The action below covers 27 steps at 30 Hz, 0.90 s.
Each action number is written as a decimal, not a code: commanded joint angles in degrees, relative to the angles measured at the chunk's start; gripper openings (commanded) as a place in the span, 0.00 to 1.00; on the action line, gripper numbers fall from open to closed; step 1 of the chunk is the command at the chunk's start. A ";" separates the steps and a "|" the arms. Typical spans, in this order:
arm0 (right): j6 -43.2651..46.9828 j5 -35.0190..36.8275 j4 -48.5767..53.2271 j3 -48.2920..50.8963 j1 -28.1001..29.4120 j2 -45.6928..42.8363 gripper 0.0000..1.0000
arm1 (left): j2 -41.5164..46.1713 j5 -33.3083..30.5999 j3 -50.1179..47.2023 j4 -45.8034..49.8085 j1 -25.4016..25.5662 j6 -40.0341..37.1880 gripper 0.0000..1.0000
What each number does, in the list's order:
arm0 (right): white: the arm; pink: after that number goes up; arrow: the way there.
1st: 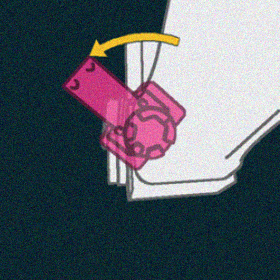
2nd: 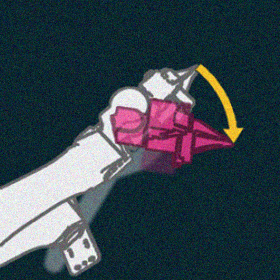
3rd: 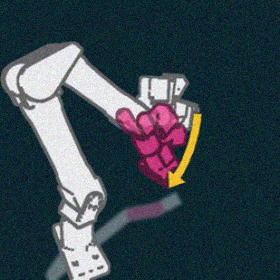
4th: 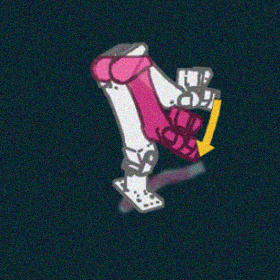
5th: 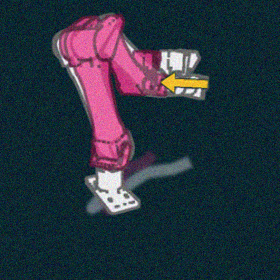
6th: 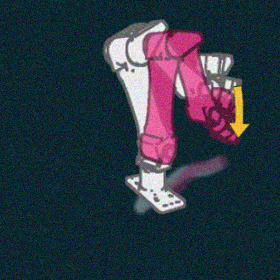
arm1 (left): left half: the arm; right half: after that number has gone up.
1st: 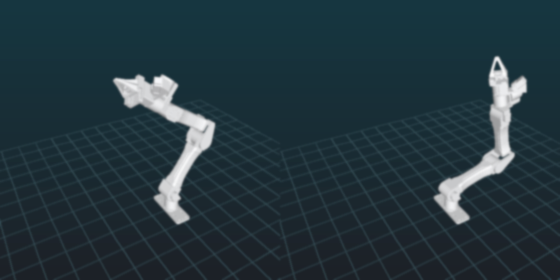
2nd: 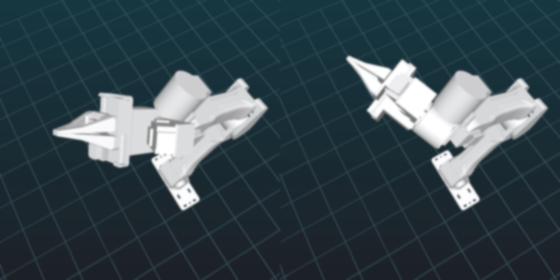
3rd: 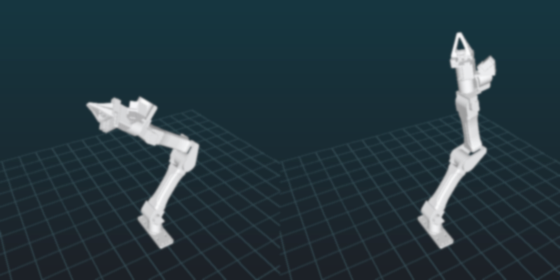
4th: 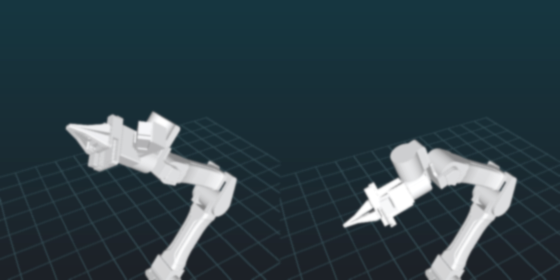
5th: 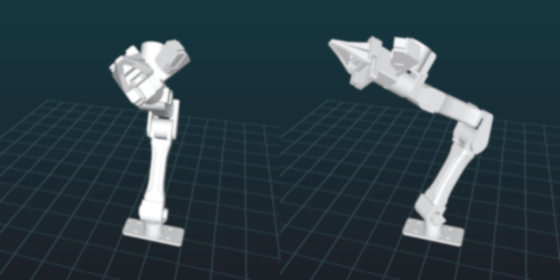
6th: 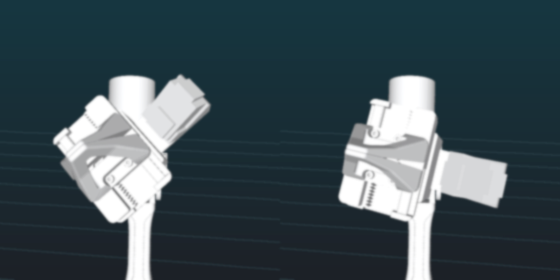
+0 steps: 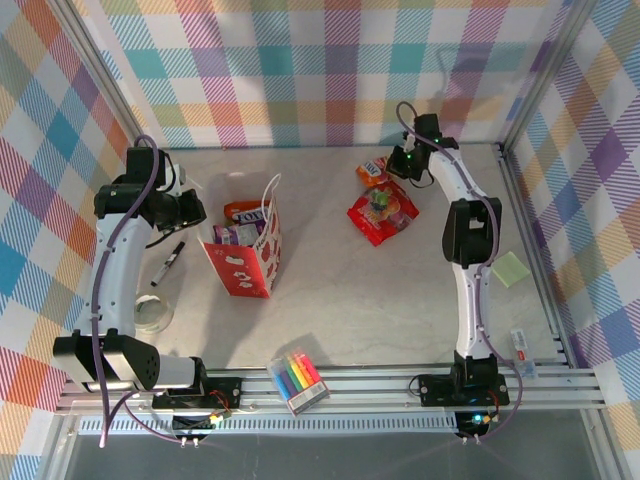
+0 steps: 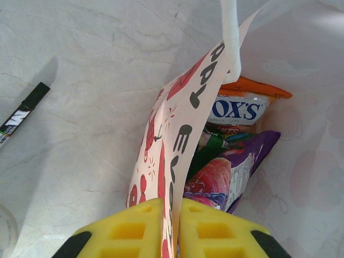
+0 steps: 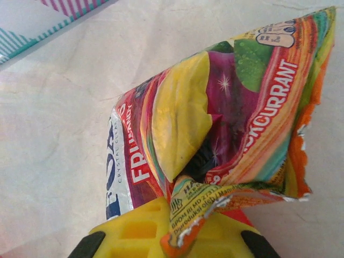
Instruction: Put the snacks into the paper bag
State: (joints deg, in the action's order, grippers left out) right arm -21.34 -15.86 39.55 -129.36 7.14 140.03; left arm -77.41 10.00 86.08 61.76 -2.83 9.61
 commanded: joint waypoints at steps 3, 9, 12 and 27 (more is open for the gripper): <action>3.81 0.73 -1.97 1.63 1.20 -8.08 0.04 | 1.77 1.25 1.55 0.72 -1.01 0.50 0.15; 5.84 1.18 -1.92 5.82 2.82 -14.08 0.01 | 2.50 1.56 1.57 0.65 -1.02 0.41 0.15; 7.33 1.60 -3.10 9.99 3.82 -18.14 0.00 | 2.68 1.60 1.74 0.85 -1.03 0.41 0.15; 10.47 5.49 -6.10 25.21 10.92 -37.85 0.00 | 3.02 1.68 3.99 2.76 -1.01 -1.06 0.21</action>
State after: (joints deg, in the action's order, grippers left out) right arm -12.73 -11.11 36.25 -104.77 16.60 106.91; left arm -75.46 10.90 87.94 62.98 -2.83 9.37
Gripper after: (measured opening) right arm 0.063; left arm 0.204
